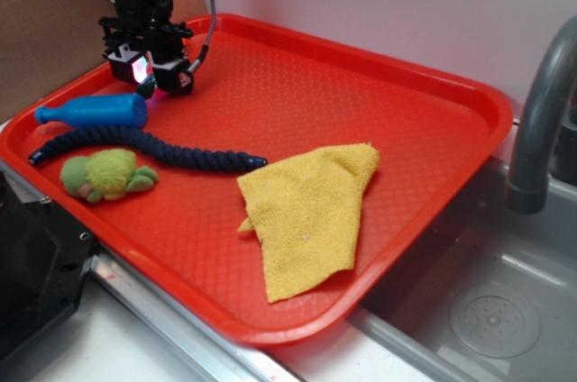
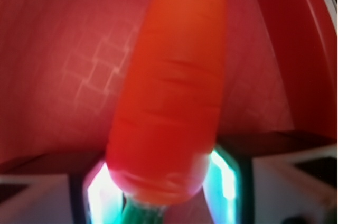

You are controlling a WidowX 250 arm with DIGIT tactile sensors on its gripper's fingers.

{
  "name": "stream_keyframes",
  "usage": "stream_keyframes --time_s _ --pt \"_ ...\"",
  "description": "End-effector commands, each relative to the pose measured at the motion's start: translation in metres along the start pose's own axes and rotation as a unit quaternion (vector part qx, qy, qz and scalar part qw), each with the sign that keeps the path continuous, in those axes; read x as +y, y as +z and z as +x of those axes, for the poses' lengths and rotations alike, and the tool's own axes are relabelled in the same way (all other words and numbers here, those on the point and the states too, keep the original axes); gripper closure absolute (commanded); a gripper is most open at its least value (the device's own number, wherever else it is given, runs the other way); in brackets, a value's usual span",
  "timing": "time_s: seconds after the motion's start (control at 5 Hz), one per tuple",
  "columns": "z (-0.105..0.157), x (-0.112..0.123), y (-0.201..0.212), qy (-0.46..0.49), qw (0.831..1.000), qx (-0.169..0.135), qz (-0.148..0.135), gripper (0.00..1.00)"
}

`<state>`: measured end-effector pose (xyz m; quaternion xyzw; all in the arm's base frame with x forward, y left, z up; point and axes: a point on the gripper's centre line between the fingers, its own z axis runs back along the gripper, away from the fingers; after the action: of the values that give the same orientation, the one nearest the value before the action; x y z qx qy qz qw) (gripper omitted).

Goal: Grab the carrot.

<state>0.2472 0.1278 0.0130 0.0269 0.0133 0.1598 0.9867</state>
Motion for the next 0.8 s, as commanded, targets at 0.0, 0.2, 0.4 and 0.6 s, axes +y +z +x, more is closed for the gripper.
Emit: stream_keyframes --time_s 0.0,0.2,0.4,0.6 --pt "-0.016 0.001 0.066 -0.034 0.999 -0.016 -0.012 1.00" --pt "-0.026 -0.005 0.116 -0.080 0.996 -0.012 -0.025 1.00" --pt "-0.030 -0.011 0.155 -0.117 0.992 -0.025 -0.031 1.00" --pt "-0.030 -0.033 0.175 -0.157 0.986 -0.040 -0.032 1.00"
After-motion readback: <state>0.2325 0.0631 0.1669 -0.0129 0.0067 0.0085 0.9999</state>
